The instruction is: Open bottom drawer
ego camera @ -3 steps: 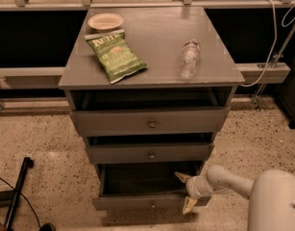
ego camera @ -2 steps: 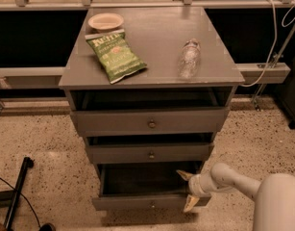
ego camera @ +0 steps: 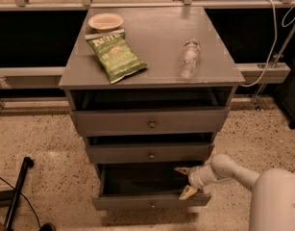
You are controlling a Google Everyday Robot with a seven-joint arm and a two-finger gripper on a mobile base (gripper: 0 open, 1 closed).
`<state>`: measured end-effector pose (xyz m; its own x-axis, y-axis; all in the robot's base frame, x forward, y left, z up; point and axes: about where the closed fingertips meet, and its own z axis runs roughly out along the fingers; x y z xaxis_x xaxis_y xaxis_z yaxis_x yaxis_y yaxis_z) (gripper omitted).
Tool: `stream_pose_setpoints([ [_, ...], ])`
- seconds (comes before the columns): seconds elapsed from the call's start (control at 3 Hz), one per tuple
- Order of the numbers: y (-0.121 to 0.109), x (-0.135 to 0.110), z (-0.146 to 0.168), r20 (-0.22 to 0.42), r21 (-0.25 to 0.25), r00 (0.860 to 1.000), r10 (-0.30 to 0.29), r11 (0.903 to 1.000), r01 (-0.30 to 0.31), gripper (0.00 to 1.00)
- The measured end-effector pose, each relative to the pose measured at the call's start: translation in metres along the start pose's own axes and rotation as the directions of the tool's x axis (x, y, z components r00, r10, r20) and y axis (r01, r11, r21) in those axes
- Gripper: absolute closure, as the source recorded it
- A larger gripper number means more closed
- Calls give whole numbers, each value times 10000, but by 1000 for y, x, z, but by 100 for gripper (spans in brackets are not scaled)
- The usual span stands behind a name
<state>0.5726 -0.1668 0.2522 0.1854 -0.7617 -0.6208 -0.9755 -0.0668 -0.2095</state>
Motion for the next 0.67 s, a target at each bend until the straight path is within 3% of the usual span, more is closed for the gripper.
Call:
stream_pose_setpoints([
  [0.33, -11, 0, 0, 95, -44, 9995, 294, 9996, -293, 42],
  [0.67, -15, 10, 2, -60, 44, 9986, 520, 9986, -520, 43],
])
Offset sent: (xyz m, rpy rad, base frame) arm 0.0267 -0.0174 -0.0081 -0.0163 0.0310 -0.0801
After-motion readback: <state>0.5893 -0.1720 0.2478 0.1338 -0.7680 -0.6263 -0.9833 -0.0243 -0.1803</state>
